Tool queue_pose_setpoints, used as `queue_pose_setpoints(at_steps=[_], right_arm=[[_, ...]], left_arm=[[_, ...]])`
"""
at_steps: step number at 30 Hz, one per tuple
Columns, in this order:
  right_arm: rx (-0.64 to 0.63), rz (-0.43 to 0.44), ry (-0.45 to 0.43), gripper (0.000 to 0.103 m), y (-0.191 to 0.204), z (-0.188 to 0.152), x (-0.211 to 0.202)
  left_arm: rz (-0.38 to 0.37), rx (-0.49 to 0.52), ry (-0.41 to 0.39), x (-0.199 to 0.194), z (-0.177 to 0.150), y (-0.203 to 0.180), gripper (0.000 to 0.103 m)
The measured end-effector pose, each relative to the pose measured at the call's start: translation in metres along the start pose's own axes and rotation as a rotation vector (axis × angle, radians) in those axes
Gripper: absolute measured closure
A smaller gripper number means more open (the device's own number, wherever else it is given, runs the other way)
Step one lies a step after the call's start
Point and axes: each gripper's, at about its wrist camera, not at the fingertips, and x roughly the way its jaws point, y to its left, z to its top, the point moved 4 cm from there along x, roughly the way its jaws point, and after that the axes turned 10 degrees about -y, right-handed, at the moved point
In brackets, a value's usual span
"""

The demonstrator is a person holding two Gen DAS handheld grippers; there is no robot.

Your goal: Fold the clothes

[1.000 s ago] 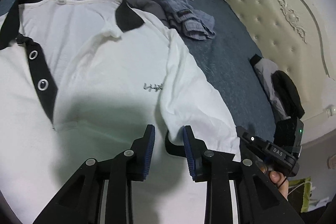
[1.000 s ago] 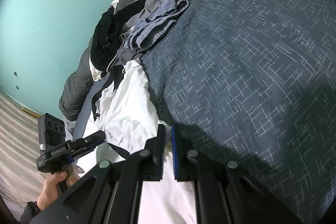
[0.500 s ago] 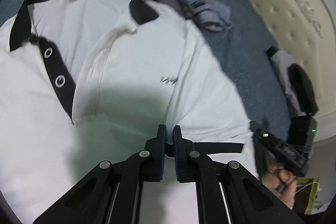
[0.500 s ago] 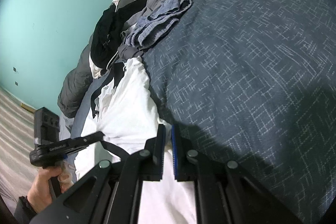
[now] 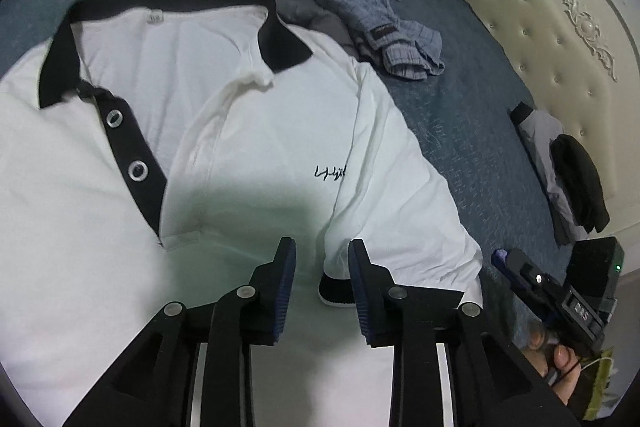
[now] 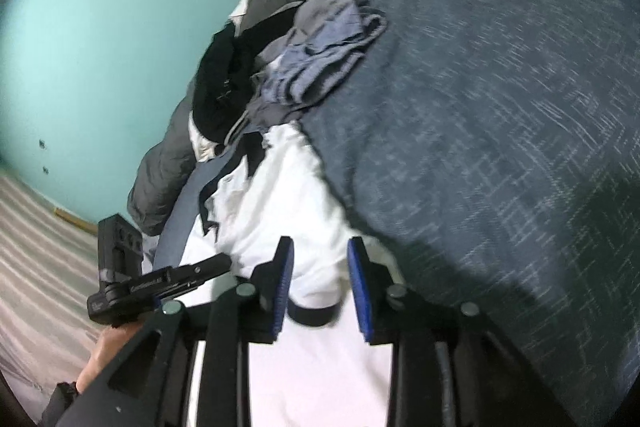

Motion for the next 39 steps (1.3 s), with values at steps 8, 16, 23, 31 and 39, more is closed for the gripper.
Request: queue_pose_setpoints(at_steps=[8,16,23,31,39], right_arm=[[-0.056,-0.059,0.129,0.075,-0.002,-0.031,0.025],[-0.031,-0.074,0.159,0.077,-0.008,-0.034,0.024],[-0.022,-0.018,0.072,0.077,0.001,-0.017,0.009],[-0.061,-0.081,0.145,0.077,-0.004,-0.033,0.025],[-0.076,-0.07,0.099,0.078,0.004,-0.022,0.012]], left_arm=[[0.042,0.057,0.03,0.015,-0.006,-0.008,0.073],[0.064,0.055,0.011,0.017,-0.007,-0.004,0.073],[0.073,0.068,-0.037,0.008,-0.001,-0.009,0.073],[0.11,0.088,-0.011,0.024,-0.008,-0.007,0.073],[0.098,0.08,-0.046,0.009,-0.006,-0.005,0.073]])
